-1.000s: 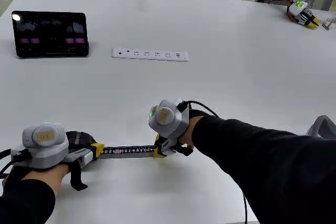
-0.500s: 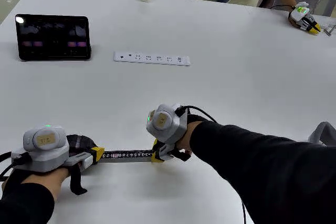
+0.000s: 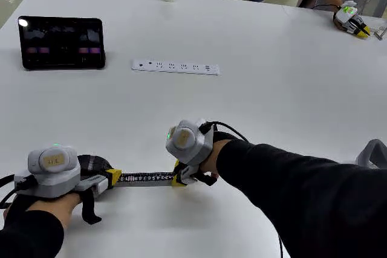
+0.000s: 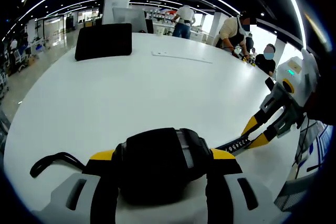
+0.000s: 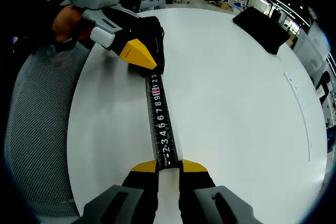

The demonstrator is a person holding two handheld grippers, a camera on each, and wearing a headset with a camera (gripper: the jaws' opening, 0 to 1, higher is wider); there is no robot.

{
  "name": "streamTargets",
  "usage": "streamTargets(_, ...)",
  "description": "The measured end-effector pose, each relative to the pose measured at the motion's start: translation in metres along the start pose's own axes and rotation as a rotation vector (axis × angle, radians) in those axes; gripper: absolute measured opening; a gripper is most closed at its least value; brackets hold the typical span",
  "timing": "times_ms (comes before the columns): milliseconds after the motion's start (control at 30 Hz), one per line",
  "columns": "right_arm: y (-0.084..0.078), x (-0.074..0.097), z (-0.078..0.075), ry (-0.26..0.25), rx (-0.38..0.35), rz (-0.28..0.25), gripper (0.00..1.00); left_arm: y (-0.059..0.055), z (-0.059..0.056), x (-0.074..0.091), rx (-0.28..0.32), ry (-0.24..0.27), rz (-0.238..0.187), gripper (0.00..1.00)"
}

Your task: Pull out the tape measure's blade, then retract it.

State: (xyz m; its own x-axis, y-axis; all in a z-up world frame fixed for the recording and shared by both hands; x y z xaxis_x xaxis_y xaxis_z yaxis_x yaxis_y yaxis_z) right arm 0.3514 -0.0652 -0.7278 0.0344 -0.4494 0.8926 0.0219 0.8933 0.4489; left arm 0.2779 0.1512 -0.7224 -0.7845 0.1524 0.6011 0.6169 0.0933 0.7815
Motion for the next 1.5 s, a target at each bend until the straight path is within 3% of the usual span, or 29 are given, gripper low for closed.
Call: streamTargets(1500, 0.017, -0.009, 0.002, 0.004, -0.001, -0.048, 0.11, 0.001, 0.0, 0.001, 0.003, -0.002, 0.001, 0.63)
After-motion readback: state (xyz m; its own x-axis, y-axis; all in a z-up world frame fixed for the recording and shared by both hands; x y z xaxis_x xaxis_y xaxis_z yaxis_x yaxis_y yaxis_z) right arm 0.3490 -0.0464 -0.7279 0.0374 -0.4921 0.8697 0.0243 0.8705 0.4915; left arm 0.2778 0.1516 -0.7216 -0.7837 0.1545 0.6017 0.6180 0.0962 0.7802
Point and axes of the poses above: the centre of the closed fingertips' face, and the gripper's own axes: x roughly backward along the fingers, z roughly to its left, y roughly out of its top, the point moved 9 cm from there along x, roughly backward along the fingers, and after that the axes turned 4 degrees about -z, right-handed, at the moved point
